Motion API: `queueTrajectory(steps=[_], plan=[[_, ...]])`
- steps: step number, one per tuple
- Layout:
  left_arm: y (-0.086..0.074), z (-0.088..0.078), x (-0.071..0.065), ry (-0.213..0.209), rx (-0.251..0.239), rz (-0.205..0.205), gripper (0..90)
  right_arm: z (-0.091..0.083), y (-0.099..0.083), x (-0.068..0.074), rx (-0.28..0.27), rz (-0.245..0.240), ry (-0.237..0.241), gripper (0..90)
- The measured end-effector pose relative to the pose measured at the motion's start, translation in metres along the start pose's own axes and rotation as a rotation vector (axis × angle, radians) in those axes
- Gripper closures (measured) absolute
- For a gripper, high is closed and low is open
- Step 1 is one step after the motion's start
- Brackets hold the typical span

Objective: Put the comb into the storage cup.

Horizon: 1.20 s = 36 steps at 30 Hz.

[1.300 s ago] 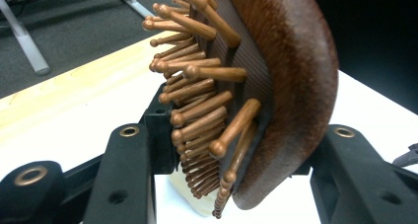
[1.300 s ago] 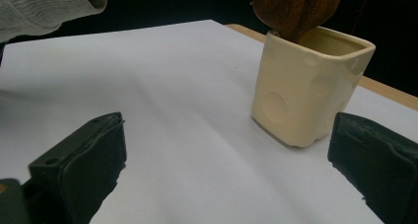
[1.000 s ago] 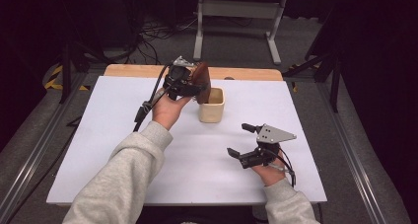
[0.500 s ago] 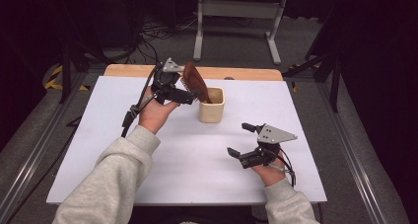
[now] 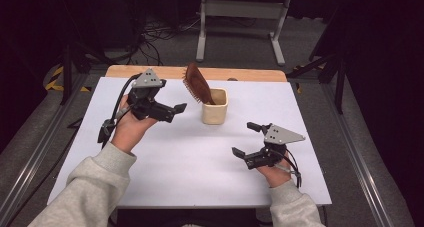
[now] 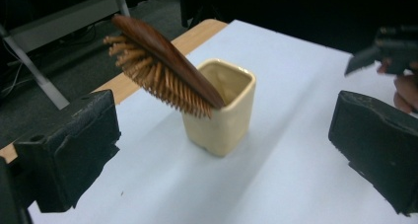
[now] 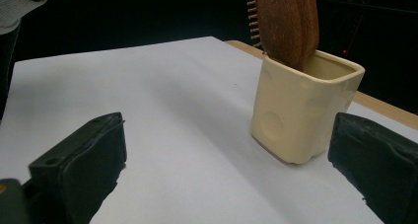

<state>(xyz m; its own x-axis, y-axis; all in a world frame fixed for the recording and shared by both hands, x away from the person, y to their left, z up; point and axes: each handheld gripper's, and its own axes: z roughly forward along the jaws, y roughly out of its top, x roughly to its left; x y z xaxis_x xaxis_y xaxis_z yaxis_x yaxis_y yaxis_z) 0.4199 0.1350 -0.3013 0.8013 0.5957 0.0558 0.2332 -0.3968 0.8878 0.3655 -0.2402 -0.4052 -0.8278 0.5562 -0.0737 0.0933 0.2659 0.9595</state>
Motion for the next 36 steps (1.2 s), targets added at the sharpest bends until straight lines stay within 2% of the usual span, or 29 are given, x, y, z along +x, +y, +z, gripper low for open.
queueTrajectory(steps=[5, 12, 19, 21, 23, 24, 29, 36], plan=[[-0.023, -0.021, -0.007, -0.017, -0.011, 0.003, 0.0, -0.002, 0.001, 0.0, 0.002, -0.006, 0.0, 1.7], [-0.052, -0.035, -0.012, -0.039, -0.03, -0.027, 0.0, -0.004, 0.002, 0.0, 0.001, -0.006, 0.001, 1.7], [-0.082, -0.041, -0.01, -0.044, -0.045, -0.062, 0.0, -0.004, 0.001, 0.001, 0.01, -0.007, 0.006, 1.7], [-0.092, -0.041, -0.007, -0.059, -0.056, -0.077, 0.0, -0.004, 0.0, 0.001, 0.015, -0.006, 0.005, 1.7], [-0.099, -0.042, -0.006, -0.048, -0.068, -0.083, 0.0, -0.003, 0.0, 0.001, 0.017, -0.006, 0.007, 1.6], [-0.106, -0.043, -0.004, -0.057, -0.086, -0.092, 0.0, -0.003, -0.001, 0.001, 0.019, -0.005, 0.005, 1.6], [-0.13, -0.043, 0.001, -0.078, -0.108, -0.146, 0.0, -0.003, -0.003, 0.002, 0.027, -0.002, 0.007, 1.5], [-0.156, -0.041, 0.002, -0.092, -0.125, -0.169, 0.0, -0.004, -0.009, 0.002, 0.032, 0.002, 0.005, 1.5]])
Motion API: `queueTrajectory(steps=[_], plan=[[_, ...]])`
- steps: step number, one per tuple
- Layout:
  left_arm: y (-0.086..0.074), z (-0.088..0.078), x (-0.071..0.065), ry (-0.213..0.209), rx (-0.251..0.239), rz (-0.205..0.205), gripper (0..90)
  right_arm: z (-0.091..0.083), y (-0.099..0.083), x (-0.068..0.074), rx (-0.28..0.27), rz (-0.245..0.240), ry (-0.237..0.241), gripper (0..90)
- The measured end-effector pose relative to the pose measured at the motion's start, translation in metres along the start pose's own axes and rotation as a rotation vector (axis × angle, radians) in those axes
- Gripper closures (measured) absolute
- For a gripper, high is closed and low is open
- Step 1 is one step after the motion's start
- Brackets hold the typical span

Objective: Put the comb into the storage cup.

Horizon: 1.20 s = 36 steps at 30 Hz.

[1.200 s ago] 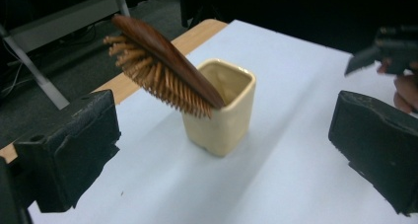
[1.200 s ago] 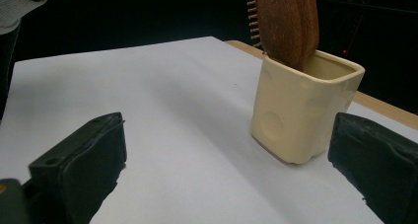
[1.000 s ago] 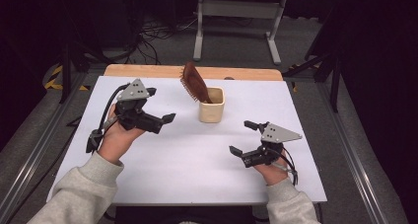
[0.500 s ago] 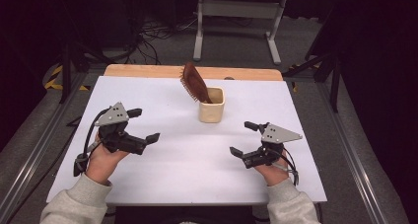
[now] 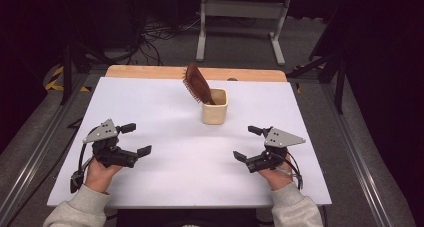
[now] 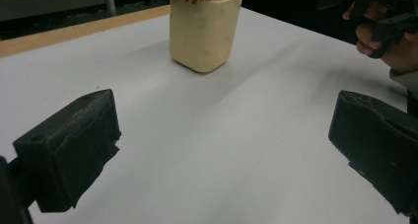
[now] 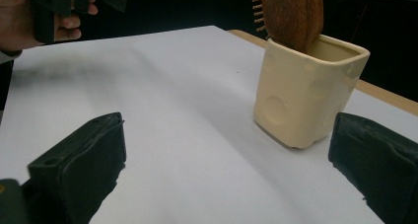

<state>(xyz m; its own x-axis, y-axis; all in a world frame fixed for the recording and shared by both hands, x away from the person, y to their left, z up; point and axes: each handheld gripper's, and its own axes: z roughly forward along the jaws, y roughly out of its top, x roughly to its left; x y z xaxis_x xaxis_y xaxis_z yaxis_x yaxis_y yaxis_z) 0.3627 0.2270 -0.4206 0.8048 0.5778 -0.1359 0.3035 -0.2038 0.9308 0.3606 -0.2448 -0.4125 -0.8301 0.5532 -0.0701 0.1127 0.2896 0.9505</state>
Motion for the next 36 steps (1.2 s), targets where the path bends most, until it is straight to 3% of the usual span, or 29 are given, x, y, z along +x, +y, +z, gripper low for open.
queueTrajectory(steps=[7, 16, 19, 30, 36], plan=[[-0.023, 0.001, 0.004, 0.01, 0.011, -0.007, 0.0, -0.001, -0.004, 0.001, 0.003, 0.001, -0.003, 1.5], [-0.046, -0.002, 0.015, 0.03, -0.04, -0.092, 0.0, -0.001, -0.011, 0.0, 0.019, 0.009, -0.003, 1.4], [-0.046, -0.004, 0.014, 0.052, -0.06, -0.077, 0.0, 0.0, -0.013, 0.001, 0.026, 0.011, -0.004, 1.4], [-0.044, -0.005, 0.01, 0.093, -0.05, 0.0, 0.0, 0.0, -0.018, 0.0, 0.022, 0.024, -0.007, 1.3], [-0.043, -0.006, 0.011, 0.066, -0.052, -0.041, 0.1, 0.0, -0.019, -0.001, 0.022, 0.03, -0.008, 1.2]])
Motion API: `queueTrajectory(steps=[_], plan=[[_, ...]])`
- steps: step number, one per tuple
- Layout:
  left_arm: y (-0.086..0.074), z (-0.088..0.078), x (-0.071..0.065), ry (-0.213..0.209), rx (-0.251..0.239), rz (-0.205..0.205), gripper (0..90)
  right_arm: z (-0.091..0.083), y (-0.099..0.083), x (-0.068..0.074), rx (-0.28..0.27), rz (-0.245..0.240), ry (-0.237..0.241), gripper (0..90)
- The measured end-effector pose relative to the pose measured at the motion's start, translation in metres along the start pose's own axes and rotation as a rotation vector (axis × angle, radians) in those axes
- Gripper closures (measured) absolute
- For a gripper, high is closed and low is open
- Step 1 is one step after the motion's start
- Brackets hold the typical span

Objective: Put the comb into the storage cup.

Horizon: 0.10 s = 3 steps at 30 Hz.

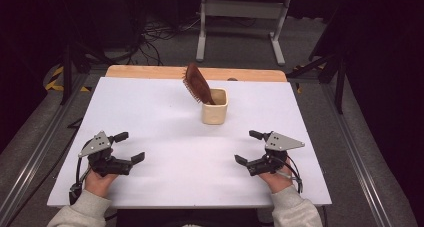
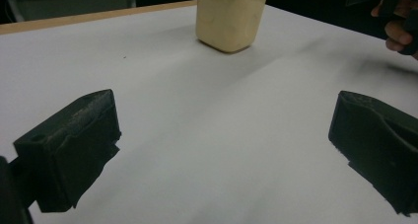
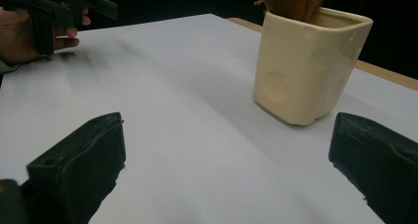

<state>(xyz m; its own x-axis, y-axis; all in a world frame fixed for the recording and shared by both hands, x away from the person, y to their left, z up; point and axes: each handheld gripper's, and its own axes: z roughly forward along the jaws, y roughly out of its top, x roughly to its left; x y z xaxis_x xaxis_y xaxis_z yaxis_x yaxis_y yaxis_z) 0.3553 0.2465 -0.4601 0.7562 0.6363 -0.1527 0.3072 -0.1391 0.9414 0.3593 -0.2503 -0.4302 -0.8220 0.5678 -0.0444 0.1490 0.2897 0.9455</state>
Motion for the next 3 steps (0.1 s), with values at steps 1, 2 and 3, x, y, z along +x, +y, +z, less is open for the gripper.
queueTrajectory(steps=[1, 2, 3], plan=[[0.0002, -0.0003, 0.0007, -0.005, -0.002, -0.008, 0.1, 0.0001, 0.0, 0.0, 0.0, -0.001, 0.001, 1.2], [0.0003, -0.0005, 0.0014, -0.012, -0.003, -0.019, 0.1, 0.0001, -0.0001, 0.0, 0.001, -0.001, 0.001, 1.3], [0.0003, -0.0007, 0.0017, -0.015, 0.0, -0.031, 0.1, 0.0001, -0.0002, -0.0001, 0.001, -0.002, 0.0, 1.2]])
